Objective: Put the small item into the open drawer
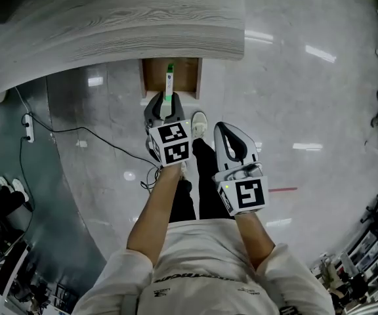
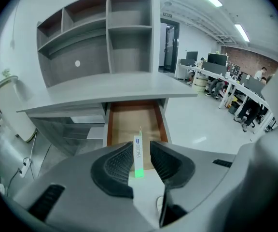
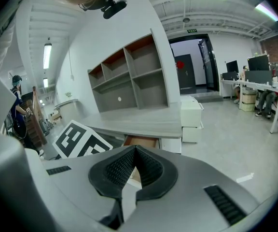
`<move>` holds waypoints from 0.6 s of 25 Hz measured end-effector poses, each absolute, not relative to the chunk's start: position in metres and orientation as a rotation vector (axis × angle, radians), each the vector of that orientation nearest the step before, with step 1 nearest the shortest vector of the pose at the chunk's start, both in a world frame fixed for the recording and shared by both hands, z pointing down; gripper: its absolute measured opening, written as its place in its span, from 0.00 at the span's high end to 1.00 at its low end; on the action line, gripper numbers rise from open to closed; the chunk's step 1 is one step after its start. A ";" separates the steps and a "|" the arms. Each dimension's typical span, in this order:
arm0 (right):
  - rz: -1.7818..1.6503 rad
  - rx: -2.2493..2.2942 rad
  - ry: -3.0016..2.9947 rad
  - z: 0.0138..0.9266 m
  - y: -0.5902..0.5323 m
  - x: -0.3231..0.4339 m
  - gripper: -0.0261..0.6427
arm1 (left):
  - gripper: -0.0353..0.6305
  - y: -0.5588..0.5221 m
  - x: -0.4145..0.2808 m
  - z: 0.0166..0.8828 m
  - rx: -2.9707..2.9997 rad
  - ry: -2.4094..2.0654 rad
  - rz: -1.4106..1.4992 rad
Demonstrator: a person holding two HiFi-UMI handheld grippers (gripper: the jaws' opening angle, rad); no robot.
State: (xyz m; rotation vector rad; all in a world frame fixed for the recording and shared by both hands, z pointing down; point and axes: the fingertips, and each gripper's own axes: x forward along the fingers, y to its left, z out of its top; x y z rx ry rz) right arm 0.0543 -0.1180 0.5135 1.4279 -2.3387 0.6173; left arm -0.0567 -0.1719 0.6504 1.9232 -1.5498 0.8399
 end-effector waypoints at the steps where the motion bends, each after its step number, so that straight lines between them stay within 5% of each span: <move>1: 0.610 1.436 -2.343 0.505 -0.118 0.055 0.92 | 0.77 -0.171 -0.057 0.642 1.930 -1.548 0.834; 15: 0.479 1.534 -2.407 0.382 -0.094 0.050 0.92 | 0.83 -0.143 -0.060 0.486 2.111 -1.599 0.734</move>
